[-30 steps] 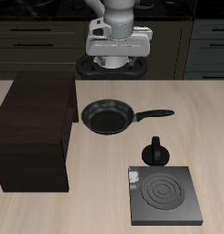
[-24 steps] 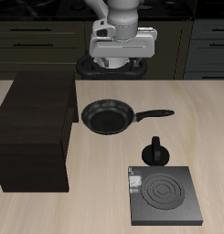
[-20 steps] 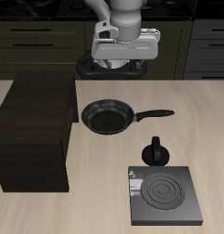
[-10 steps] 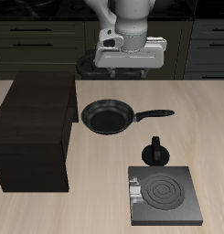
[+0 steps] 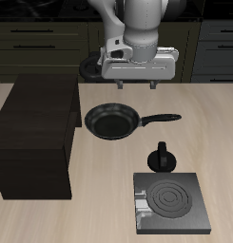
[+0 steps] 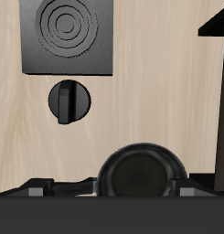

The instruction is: Turn on the flat stove

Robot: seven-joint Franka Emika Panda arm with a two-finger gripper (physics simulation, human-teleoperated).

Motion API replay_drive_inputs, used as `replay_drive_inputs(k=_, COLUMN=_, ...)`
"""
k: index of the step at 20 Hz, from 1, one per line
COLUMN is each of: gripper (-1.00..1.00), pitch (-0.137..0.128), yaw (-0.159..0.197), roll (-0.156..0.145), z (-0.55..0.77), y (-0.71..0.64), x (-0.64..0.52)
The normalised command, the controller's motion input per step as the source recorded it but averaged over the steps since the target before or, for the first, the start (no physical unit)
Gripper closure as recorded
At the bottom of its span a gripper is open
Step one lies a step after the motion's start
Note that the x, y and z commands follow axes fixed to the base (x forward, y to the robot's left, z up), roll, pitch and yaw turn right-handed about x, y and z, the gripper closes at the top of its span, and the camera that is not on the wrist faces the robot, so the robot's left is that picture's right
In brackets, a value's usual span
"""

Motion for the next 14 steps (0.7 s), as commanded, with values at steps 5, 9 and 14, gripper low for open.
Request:
replay_drive_inputs(k=5, gripper=-1.0, pitch=0.008, yaw=0.002, roll=0.0, z=-0.04, y=0.04, x=0.16)
replay_drive_inputs(k=9, gripper=-1.0, pitch=0.023, yaw=0.015, roll=0.008, z=-0.14, y=0.13, x=0.21)
replay_drive_inputs(k=14, gripper=-1.0, pitch=-0.009, yaw=-0.005, roll=0.029, z=-0.04, y=0.28, x=0.12)
